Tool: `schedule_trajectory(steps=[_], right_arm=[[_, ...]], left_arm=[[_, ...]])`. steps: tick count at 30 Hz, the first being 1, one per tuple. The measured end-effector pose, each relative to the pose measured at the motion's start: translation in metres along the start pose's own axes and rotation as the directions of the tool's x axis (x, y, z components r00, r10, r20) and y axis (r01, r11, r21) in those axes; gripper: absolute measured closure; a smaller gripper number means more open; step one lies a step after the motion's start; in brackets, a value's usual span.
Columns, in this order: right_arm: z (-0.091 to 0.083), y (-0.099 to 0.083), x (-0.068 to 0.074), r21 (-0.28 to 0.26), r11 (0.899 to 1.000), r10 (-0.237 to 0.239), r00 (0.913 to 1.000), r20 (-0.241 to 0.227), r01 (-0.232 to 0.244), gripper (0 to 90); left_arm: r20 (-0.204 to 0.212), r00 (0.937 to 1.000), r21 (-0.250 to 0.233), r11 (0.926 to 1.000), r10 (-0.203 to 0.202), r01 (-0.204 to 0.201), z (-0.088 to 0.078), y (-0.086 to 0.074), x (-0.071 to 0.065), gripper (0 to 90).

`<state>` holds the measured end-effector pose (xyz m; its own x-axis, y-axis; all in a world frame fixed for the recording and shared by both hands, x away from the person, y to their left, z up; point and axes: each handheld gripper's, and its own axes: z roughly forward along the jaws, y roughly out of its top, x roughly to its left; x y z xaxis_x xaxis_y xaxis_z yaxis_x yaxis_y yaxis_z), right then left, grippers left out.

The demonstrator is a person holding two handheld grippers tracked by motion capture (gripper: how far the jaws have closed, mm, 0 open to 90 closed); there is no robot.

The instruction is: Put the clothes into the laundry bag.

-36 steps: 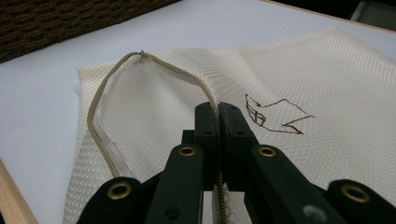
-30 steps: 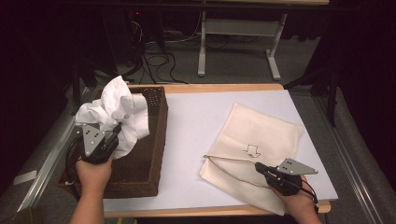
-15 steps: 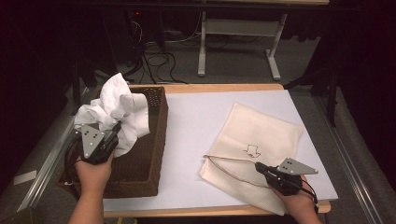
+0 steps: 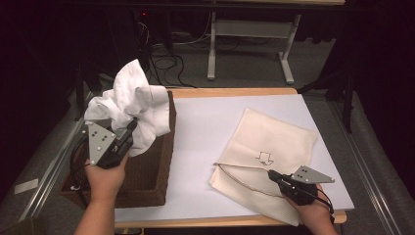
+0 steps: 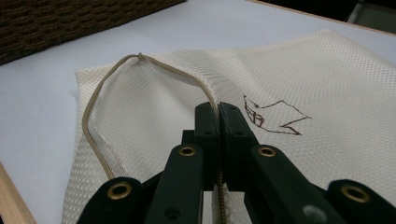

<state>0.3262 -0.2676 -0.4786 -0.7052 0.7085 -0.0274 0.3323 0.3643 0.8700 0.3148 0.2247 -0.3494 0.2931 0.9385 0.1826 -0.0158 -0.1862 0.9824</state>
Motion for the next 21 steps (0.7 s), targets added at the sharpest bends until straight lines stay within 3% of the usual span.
schedule_trajectory(steps=[6, 11, 19, 21], right_arm=[[0.000, 0.000, 0.000, 0.002, 1.000, 0.007, 1.0000, 0.001, -0.007, 87.6], [-0.001, 0.000, 0.000, 0.000, 1.000, 0.008, 1.0000, -0.001, -0.008, 87.6], [-0.001, 0.000, 0.000, 0.001, 1.000, -0.001, 1.0000, -0.002, 0.001, 87.6], [-0.001, 0.000, 0.000, 0.000, 1.000, 0.000, 1.0000, -0.002, 0.000, 87.7]], left_arm=[[0.076, 0.9971, -0.050, 0.9987, -0.002, 0.006, 0.004, 0.020, -0.026, 74.6], [0.150, 0.9886, -0.072, 0.9974, 0.000, 0.011, 0.010, 0.028, -0.052, 74.6], [0.254, 0.9673, -0.099, 0.9945, -0.005, 0.031, 0.017, 0.028, -0.091, 74.6], [0.282, 0.9594, -0.091, 0.9949, -0.016, 0.043, 0.017, 0.025, -0.101, 74.6]])
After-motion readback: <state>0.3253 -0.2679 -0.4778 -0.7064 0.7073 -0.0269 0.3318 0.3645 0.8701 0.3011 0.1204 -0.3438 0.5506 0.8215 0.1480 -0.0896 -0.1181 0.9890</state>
